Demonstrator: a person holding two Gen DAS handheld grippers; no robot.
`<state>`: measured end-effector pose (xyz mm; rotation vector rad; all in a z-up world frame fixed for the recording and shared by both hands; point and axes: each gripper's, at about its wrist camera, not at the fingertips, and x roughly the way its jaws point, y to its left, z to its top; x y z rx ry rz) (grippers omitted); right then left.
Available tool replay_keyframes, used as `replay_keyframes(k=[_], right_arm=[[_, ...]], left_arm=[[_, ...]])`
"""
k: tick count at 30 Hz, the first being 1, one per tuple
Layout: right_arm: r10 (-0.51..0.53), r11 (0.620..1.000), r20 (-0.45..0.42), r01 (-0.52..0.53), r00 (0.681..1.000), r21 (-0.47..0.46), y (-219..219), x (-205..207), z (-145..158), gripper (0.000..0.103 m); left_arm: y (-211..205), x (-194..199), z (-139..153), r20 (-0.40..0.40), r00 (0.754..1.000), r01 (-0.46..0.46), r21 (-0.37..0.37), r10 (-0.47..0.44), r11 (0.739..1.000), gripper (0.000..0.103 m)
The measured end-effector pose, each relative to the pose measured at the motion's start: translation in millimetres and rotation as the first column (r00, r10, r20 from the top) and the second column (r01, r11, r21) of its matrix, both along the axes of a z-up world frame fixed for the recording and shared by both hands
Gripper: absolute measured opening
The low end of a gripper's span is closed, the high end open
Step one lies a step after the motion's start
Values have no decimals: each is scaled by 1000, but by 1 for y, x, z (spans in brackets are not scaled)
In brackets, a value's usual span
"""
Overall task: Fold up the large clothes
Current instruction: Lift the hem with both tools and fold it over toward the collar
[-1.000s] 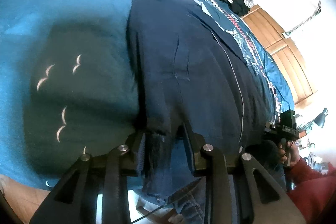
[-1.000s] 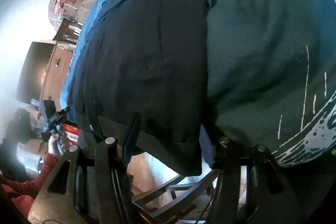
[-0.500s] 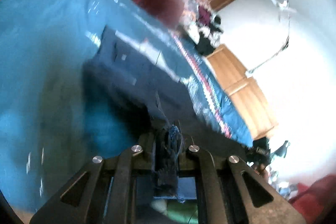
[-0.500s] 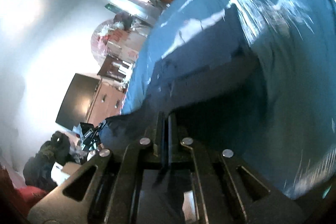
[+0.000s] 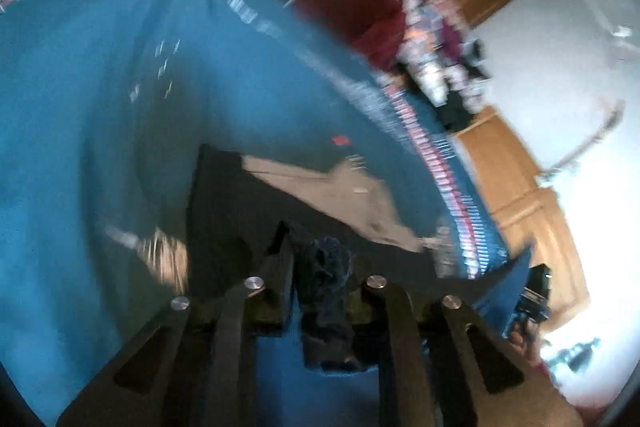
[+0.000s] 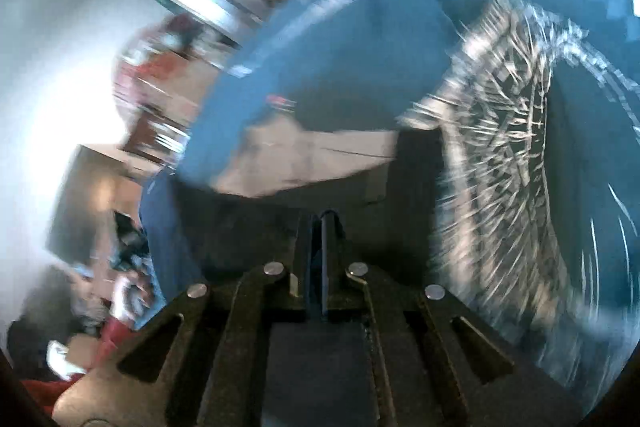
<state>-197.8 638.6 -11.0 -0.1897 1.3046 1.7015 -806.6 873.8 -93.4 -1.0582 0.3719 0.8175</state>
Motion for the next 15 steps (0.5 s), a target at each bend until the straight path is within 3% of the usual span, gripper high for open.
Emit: replay_keyframes(k=[2, 3, 4, 10, 11, 12, 13, 14, 15], right_arm=[[13, 995, 17, -12, 1000, -102, 18, 1, -36, 7], [15, 993, 20, -12, 1000, -120, 20, 1, -47, 7], [18, 993, 20, -15, 1000, -116, 20, 2, -51, 7], [3, 996, 11, -2, 1000, -86, 12, 7, -41, 7], [-18, 998, 16, 19, 1000, -54, 8, 10, -32, 12], [-48, 999, 23, 48, 999, -17, 2, 13, -22, 23], [-73, 997, 11, 73, 997, 8, -1, 17, -17, 60], [-112, 993, 8, 111, 994, 36, -8, 21, -10, 82], [-147, 988, 46, 144, 988, 62, -13, 22, -3, 83]], left_arm=[[38, 21, -60, -92, 996, -8, -132, -4, 991, 32], [45, 26, -76, -87, 996, -14, -148, 1, 989, 31], [47, 27, -75, -71, 997, -20, -113, 12, 993, 31], [42, 25, -67, -67, 998, 11, -85, -17, 996, 41], [41, 25, -65, -71, 997, 2, -81, -8, 997, 43], [39, 24, -60, -76, 997, -11, -75, 5, 997, 49], [37, 23, -57, -76, 997, -22, -69, 17, 997, 53], [32, 23, -53, -80, 997, -26, -63, 21, 998, 56], [30, 23, -49, -99, 995, -33, -55, 27, 998, 66]])
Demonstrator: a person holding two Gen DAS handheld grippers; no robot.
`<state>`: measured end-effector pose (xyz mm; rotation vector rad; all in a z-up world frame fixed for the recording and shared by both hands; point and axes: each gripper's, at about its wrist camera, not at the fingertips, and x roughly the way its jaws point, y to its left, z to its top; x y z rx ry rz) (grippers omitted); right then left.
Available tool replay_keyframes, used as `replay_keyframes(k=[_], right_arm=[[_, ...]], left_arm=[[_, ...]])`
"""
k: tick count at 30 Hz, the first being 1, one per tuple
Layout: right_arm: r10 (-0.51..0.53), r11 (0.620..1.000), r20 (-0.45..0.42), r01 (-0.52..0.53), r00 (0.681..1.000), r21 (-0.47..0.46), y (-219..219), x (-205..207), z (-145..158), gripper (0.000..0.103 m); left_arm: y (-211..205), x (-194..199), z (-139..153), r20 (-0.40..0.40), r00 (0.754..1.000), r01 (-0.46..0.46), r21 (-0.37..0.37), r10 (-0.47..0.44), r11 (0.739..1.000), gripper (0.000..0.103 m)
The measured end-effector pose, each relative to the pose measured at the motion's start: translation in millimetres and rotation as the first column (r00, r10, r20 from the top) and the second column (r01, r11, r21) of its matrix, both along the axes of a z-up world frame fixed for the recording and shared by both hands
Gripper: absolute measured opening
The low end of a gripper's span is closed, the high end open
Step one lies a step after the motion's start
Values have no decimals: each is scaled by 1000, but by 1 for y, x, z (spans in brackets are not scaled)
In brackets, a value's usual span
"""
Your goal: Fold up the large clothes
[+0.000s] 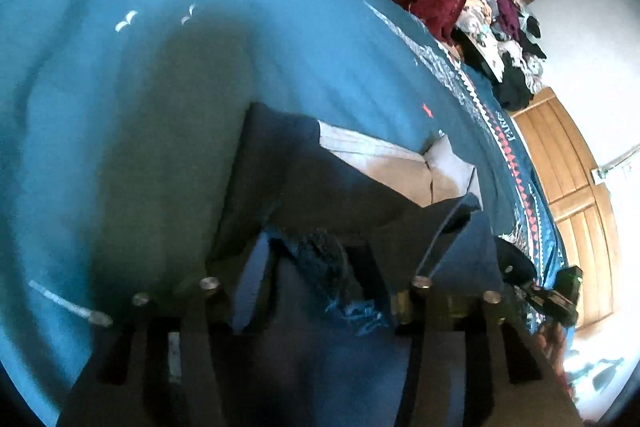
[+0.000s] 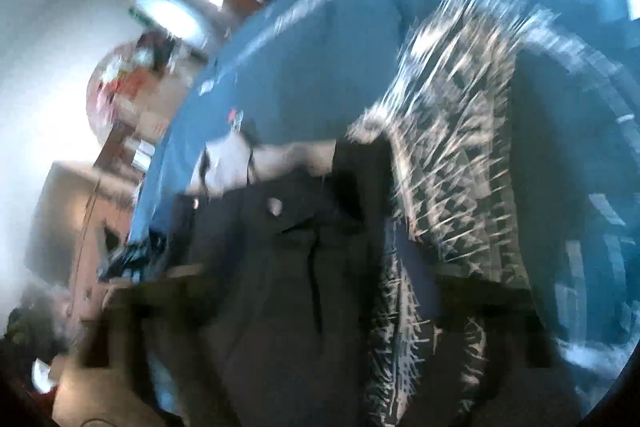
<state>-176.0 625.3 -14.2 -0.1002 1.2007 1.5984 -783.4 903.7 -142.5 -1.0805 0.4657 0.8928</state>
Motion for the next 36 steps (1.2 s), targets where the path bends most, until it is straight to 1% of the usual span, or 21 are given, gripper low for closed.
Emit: replay_keyframes(k=[1, 3, 6, 8, 11, 13, 15, 18, 21, 24, 26, 27, 28, 29, 30, 31, 32, 33, 34, 35, 36], right_arm=[[-3, 1000, 52, 3, 999, 2, 0, -3, 6, 83], [-16, 1000, 176, 17, 984, -3, 2, -15, 19, 82], [55, 998, 229, -60, 972, 14, 16, -43, 31, 82], [132, 991, 263, -136, 956, -5, 31, -69, 29, 80], [238, 971, 288, -232, 928, -56, 47, -110, 17, 77], [303, 953, 301, -294, 904, -78, 52, -137, 12, 77], [339, 940, 308, -328, 889, -88, 53, -159, 7, 77], [360, 933, 304, -349, 882, -93, 61, -179, 5, 77], [380, 924, 272, -376, 884, -70, 77, -206, 11, 76], [440, 894, 277, -447, 854, -42, 99, -254, 24, 67], [493, 860, 277, -510, 825, -10, 109, -284, 30, 60], [513, 846, 292, -534, 807, -8, 116, -296, 28, 60], [522, 842, 318, -537, 791, -48, 127, -307, 18, 60], [516, 851, 340, -515, 786, -102, 138, -312, 7, 62], [510, 859, 341, -491, 790, -145, 149, -314, -8, 62], [518, 855, 324, -493, 792, -163, 157, -316, -19, 63], [522, 851, 348, -504, 778, -150, 159, -321, -22, 65], [526, 846, 391, -513, 756, -146, 158, -327, -20, 67], [533, 838, 433, -523, 727, -153, 156, -335, -18, 73], [537, 833, 470, -528, 701, -165, 153, -343, -14, 74], [519, 842, 489, -517, 701, -151, 148, -346, -6, 73]], left_arm=[[-1, -1, 3, -22, 1000, -4, 6, 4, 1000, 73], [-6, -4, 11, -44, 999, -10, 29, 11, 1000, 73], [-18, -12, 35, -90, 994, -53, 119, 64, 991, 73], [-33, -18, 61, -131, 983, -95, 227, 127, 969, 73], [-50, -32, 85, -131, 969, -158, 324, 210, 933, 75], [-56, -37, 91, -120, 968, -165, 347, 218, 923, 76], [-50, -28, 84, -143, 980, -91, 305, 140, 948, 77], [-40, 4, 66, -226, 974, 47, 238, 9, 970, 77], [-42, 27, 45, -236, 970, 100, 157, -61, 982, 74], [-66, 25, 42, -257, 966, 61, 173, -15, 983, 72], [-90, 6, 48, -234, 971, 11, 215, 41, 977, 73], [-105, -8, 48, -206, 975, -32, 227, 80, 973, 74], [-119, -26, 45, -171, 979, -74, 224, 114, 972, 74], [-125, -36, 43, -156, 980, -92, 213, 126, 973, 74], [-135, -49, 36, -144, 979, -117, 188, 145, 975, 74], [-143, -59, 30, -135, 978, -137, 162, 159, 977, 74], [-154, -69, 20, -117, 981, -144, 123, 158, 982, 74], [-160, -73, 16, -111, 982, -140, 110, 152, 984, 73], [-171, -77, 15, -106, 983, -136, 113, 149, 984, 73], [-180, -80, 17, -97, 985, -130, 124, 142, 984, 73], [-184, -81, 17, -89, 986, -129, 129, 141, 983, 73]])
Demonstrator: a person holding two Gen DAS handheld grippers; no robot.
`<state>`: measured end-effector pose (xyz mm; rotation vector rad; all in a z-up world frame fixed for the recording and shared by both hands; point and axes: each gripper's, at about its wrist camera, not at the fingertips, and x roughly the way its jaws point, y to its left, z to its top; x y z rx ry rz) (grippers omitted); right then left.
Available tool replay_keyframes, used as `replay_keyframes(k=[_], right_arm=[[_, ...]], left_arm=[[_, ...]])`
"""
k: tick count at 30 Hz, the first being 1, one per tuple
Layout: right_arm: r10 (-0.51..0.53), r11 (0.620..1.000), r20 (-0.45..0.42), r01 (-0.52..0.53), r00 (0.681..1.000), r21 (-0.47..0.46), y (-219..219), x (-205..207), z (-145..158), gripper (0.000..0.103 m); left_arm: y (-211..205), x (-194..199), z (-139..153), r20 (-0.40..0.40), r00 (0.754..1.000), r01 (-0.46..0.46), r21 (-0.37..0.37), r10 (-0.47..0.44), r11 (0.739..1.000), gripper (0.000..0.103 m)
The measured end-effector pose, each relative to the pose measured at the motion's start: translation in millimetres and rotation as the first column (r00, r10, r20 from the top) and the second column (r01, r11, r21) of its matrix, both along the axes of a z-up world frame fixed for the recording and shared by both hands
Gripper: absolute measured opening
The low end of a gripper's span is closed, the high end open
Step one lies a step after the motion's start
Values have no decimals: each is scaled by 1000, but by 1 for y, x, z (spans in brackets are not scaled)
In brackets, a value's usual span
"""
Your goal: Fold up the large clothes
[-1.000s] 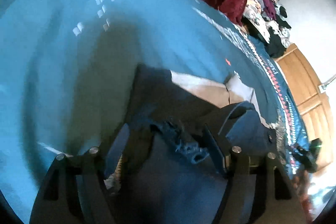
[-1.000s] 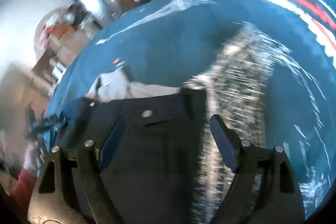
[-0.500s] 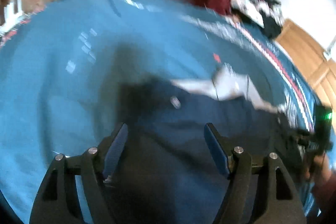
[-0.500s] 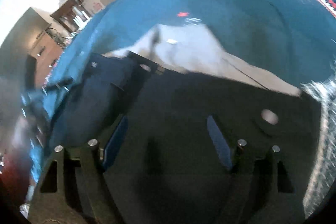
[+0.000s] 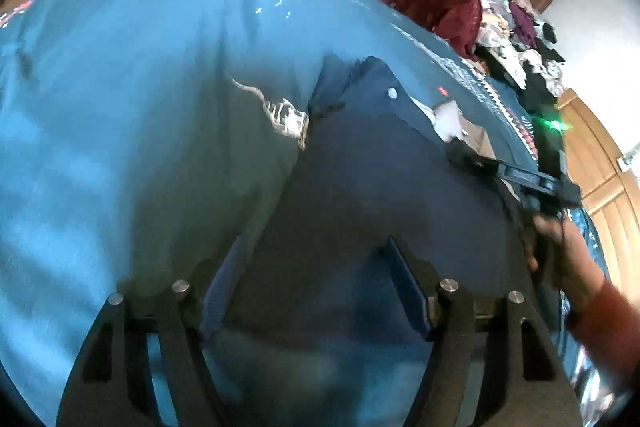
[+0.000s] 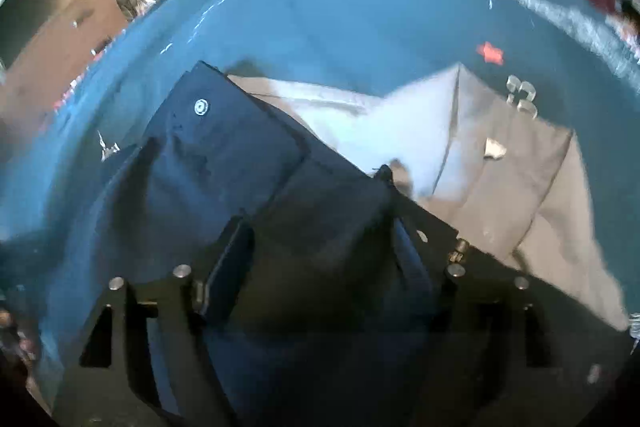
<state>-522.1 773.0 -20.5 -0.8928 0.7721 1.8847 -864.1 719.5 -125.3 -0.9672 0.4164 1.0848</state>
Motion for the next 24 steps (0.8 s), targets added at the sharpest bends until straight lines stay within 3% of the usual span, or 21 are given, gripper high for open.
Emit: replay_keyframes(k=[3, 6, 9, 10, 11, 13, 14, 16, 20, 22, 24], right_arm=[[-21, 999, -122, 27, 992, 44, -16, -1, 25, 72], [57, 998, -238, -59, 970, -1, -28, -32, 28, 64], [171, 978, -186, -189, 968, -87, -27, -93, 2, 65], [183, 973, -141, -200, 973, -114, -29, -107, -10, 72], [199, 972, -94, -208, 976, -110, -31, -120, -18, 82], [210, 975, -38, -212, 977, -72, -39, -131, -13, 81], [200, 976, -45, -203, 979, -73, -43, -129, -6, 72], [181, 983, -115, -184, 977, -23, -63, -107, 20, 66], [74, 990, -141, -55, 987, 130, -120, -33, 58, 71], [-56, 984, -117, 74, 992, 159, -150, 4, 54, 73], [-145, 980, -95, 156, 985, 123, -176, 35, 35, 73]], left_arm=[[-15, -17, 6, 60, 998, -36, 13, 35, 999, 73], [-34, -38, 11, 114, 990, -89, 22, 86, 996, 73], [-50, -52, 13, 139, 983, -121, 16, 117, 993, 73], [-54, -54, 12, 143, 983, -120, 8, 117, 993, 73], [-58, -56, 11, 150, 982, -114, -6, 113, 993, 73], [-64, -55, 10, 174, 979, -100, -22, 102, 995, 73], [-65, -53, 11, 191, 978, -84, -26, 87, 996, 73], [-65, -46, 14, 228, 973, -43, -22, 47, 999, 74], [-54, -24, 2, 270, 963, 6, -70, 13, 998, 77], [-50, -17, -2, 259, 966, -2, -68, 20, 998, 79], [-45, -16, -6, 260, 965, -28, -80, 48, 996, 80]])
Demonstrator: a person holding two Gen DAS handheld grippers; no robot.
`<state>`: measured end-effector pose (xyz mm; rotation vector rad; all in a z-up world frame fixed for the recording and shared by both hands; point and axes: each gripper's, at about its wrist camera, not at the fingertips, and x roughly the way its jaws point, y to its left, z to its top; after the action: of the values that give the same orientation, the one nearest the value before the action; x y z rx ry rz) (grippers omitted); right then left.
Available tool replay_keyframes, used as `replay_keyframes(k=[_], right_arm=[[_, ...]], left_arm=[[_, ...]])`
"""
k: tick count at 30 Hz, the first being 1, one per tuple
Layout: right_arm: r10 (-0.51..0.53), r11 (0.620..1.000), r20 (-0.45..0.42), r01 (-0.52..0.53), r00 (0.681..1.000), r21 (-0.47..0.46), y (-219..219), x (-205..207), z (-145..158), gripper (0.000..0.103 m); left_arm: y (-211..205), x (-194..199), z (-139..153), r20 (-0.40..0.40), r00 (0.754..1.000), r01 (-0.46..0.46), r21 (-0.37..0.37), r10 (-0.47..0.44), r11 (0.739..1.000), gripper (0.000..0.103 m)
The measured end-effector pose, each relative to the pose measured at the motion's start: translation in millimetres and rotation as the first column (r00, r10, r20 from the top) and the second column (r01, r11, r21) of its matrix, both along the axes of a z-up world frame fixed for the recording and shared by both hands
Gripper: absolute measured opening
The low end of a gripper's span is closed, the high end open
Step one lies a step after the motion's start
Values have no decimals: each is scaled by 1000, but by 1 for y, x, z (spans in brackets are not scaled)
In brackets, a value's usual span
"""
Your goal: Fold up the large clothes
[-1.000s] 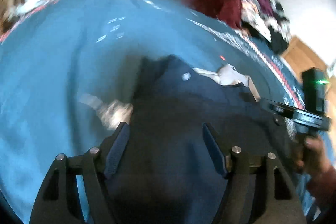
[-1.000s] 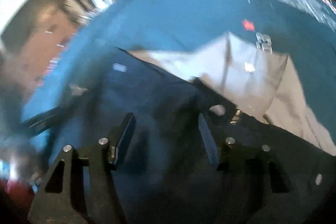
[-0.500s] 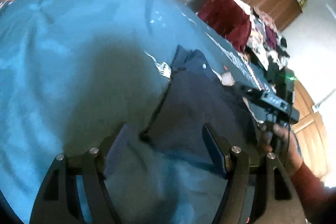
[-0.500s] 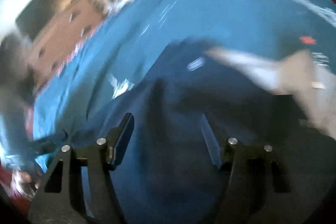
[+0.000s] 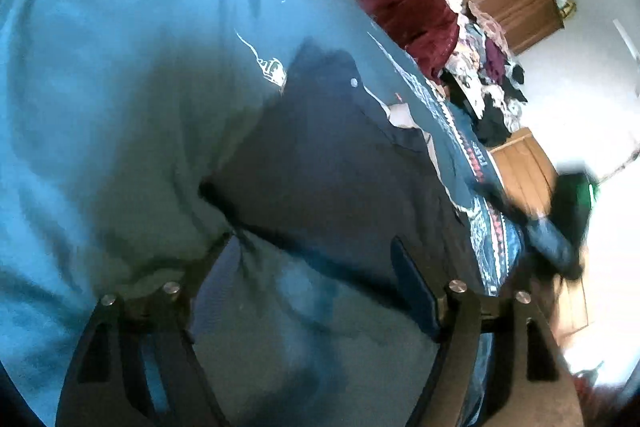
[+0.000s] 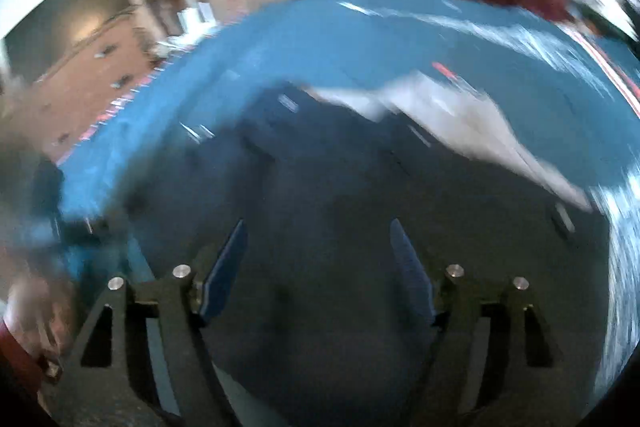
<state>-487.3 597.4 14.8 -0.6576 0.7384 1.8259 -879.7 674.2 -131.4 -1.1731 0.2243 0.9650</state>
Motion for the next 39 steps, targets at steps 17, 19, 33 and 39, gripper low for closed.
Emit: replay_keyframes(k=[17, 19, 33, 39], right_arm=[[-129, 987, -133, 114, 983, -115, -66, 42, -33, 73], [-132, 987, -163, 113, 978, -118, -65, 41, -30, 73], [-304, 950, -341, 308, 889, -43, -48, 127, 21, 73], [-496, 863, -355, 495, 793, -101, -100, 229, 0, 73]], left_arm=[[51, 40, -9, -124, 983, -130, 36, 133, 991, 81], [55, 48, -10, -126, 983, -129, 36, 132, 991, 81], [62, 175, 96, -257, 966, 123, 338, -34, 933, 5], [3, 358, 135, -375, 864, 492, 481, -337, 726, 5]])
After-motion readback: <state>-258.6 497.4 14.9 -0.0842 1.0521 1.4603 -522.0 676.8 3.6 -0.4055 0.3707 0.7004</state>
